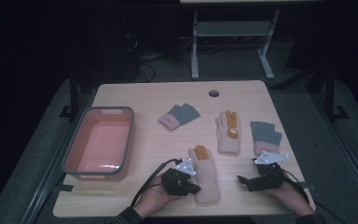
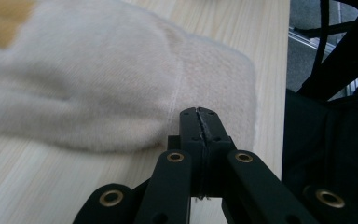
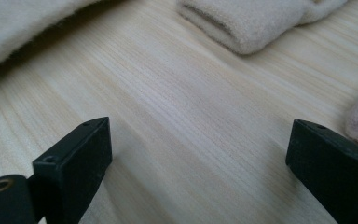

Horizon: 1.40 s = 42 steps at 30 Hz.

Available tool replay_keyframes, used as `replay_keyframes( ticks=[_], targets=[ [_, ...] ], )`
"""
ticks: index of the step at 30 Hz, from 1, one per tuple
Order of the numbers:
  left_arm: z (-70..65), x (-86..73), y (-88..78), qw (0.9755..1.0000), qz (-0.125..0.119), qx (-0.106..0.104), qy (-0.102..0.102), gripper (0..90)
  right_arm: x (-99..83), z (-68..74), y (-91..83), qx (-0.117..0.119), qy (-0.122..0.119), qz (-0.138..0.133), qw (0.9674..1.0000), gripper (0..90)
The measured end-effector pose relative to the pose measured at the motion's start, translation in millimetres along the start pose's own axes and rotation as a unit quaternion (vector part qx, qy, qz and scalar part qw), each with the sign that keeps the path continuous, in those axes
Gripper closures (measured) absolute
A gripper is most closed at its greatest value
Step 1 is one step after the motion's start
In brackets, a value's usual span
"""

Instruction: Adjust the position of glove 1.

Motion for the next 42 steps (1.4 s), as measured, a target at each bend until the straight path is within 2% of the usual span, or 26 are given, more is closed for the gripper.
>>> replay_keyframes(
  ticks=[6, 10, 15, 18, 25, 26, 28, 30, 34, 35, 36, 38, 42],
  targets=[
    [-0.2, 16.0, 16.3, 0.9999, -0.006, -0.007, 0.012, 89.3, 0.2, -0.2, 0.2, 0.000, -0.001, 0.000, 1.0000, 6.7],
    [-0.1, 20.6, 15.8, 0.9998, -0.005, 0.000, 0.022, 89.3, 0.3, -0.2, 0.2, 0.000, -0.001, 0.000, 1.0000, 6.7],
    [6.9, 13.9, 1.0, 0.9996, -0.012, 0.019, 0.015, 87.6, 0.3, -0.2, 0.2, 0.000, 0.000, 0.000, 1.0000, 6.7],
    [12.1, 5.9, -9.1, 0.9993, -0.007, 0.034, 0.016, 84.1, 0.8, -0.9, 0.4, -0.003, 0.002, -0.001, 1.0000, 6.7],
    [24.6, -20.4, -31.8, 0.9982, 0.000, 0.060, 0.004, 70.4, 2.9, -1.8, 1.9, -0.007, 0.003, -0.003, 1.0000, 7.5],
    [26.6, -24.3, -34.9, 0.9980, 0.001, 0.064, 0.003, 68.3, 3.2, -1.7, 1.9, -0.007, 0.004, -0.001, 1.0000, 9.1],
    [30.6, -32.9, -40.6, 0.9976, 0.006, 0.069, 0.000, 64.6, 4.5, -1.0, -0.1, -0.005, 0.001, -0.001, 1.0000, 17.6],
    [35.1, -40.6, -44.6, 0.9966, 0.008, 0.082, -0.002, 58.1, 5.1, -1.2, -0.6, -0.009, 0.001, 0.006, 0.9999, 19.9],
    [39.6, -50.2, -49.0, 0.9957, 0.009, 0.092, -0.010, 46.6, 6.9, -0.9, -1.6, -0.016, 0.002, 0.009, 0.9998, 27.0],
    [41.0, -53.1, -50.6, 0.9951, 0.009, 0.097, -0.012, 44.0, 7.3, -1.0, -2.6, -0.021, 0.006, 0.013, 0.9997, 30.6],
    [43.6, -56.7, -52.1, 0.9941, 0.009, 0.107, -0.013, 40.8, 9.8, -1.5, -4.8, -0.028, 0.005, 0.012, 0.9995, 40.3],
    [47.7, -61.3, -53.2, 0.9925, 0.013, 0.121, -0.016, 32.8, 13.3, -1.0, -6.7, -0.024, 0.015, 0.008, 0.9996, 46.6],
    [50.6, -67.7, -53.3, 0.9908, 0.015, 0.133, -0.022, 22.4, 22.3, -1.9, -9.2, -0.019, 0.037, 0.005, 0.9991, 58.0]
  ],
)
Point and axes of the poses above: each handheld gripper's, and its own axes: y roughly forward along the jaws, x roughly out of its top, z roughly to its left, the point moved 9 cm from there along y, roughly forward along the jaws, and after that the axes turned 12 degrees about y, right-handed, at the moved point
